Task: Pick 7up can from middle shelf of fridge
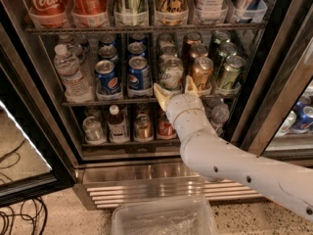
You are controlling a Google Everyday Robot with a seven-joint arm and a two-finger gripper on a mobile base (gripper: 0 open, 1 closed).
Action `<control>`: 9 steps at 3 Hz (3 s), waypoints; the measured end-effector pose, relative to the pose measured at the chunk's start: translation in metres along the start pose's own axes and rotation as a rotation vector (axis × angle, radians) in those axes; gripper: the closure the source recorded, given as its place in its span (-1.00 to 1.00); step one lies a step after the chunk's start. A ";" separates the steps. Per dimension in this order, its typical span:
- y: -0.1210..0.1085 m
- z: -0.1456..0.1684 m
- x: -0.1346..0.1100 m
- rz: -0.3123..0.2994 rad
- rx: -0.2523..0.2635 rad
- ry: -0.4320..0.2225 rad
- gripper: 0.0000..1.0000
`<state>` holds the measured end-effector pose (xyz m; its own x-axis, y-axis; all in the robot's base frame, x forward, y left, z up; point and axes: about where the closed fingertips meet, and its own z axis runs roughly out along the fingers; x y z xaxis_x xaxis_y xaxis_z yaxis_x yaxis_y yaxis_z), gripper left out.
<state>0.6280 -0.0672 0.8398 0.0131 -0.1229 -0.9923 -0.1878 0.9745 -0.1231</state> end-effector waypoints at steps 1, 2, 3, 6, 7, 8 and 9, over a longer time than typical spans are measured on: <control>-0.005 0.010 0.003 -0.010 0.016 -0.005 -0.38; -0.008 0.022 -0.002 -0.018 0.021 -0.021 -0.40; -0.009 0.032 -0.004 -0.012 0.018 -0.033 -0.40; -0.009 0.035 -0.003 -0.001 0.014 -0.039 0.91; -0.010 0.035 -0.019 -0.011 0.034 -0.092 1.00; -0.013 0.030 -0.038 -0.029 0.054 -0.156 1.00; -0.019 0.016 -0.054 -0.030 0.056 -0.200 1.00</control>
Offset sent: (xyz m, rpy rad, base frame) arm 0.0385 -0.0046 0.0082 -0.0211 -0.0486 -0.0229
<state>0.6470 -0.0759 0.8957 0.2136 -0.1172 -0.9699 -0.1291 0.9807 -0.1470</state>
